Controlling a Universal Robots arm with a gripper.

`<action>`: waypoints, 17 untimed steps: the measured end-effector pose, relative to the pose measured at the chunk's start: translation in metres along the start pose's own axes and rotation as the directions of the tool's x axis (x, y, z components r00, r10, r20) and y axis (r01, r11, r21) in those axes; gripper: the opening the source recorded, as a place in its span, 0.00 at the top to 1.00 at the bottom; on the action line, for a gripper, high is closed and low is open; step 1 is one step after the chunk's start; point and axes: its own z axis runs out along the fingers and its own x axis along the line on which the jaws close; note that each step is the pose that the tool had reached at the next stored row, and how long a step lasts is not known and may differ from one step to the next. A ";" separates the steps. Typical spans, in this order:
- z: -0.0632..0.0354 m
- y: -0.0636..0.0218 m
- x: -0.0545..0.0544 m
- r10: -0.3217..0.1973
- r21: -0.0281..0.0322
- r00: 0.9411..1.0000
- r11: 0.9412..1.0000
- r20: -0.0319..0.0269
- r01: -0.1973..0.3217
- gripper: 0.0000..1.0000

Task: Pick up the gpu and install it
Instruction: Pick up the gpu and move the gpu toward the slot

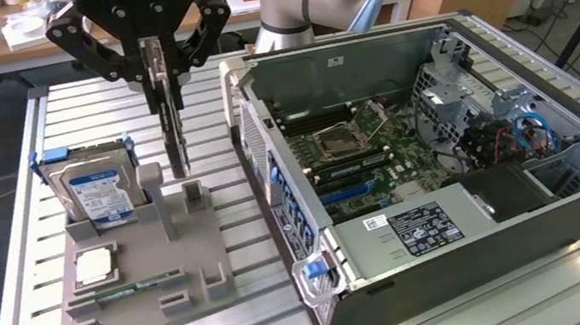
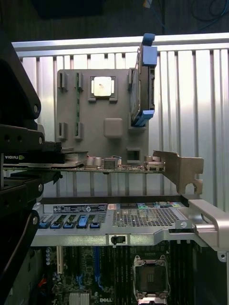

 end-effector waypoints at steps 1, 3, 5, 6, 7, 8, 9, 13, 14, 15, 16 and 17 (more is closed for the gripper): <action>0.0000 0.0000 0.000 0.000 0.000 1.000 1.000 0.000 0.000 0.74; 0.0000 0.0000 0.000 0.000 0.000 1.000 1.000 0.000 0.000 0.74; 0.0000 0.0000 0.000 0.000 0.000 1.000 1.000 0.000 0.000 0.74; 0.0000 0.0000 0.000 0.000 0.000 1.000 1.000 0.000 0.000 0.74; 0.0000 0.0000 0.000 0.000 0.000 1.000 1.000 0.000 0.000 0.74; 0.0000 0.0000 0.000 0.000 0.000 1.000 1.000 0.000 0.000 0.74; 0.0000 0.0000 -0.001 0.000 0.000 1.000 1.000 0.000 0.000 0.74; -0.0001 0.0003 -0.006 0.000 0.000 1.000 1.000 0.000 0.000 0.74; -0.0001 0.0004 -0.008 0.000 0.000 1.000 1.000 0.000 0.000 0.74; 0.0000 0.0005 -0.010 0.000 0.000 1.000 1.000 0.000 0.000 0.74; -0.0001 0.0006 -0.013 0.000 0.000 1.000 1.000 0.000 0.000 0.74; -0.0001 0.0008 -0.015 0.000 0.000 1.000 1.000 0.000 0.000 0.74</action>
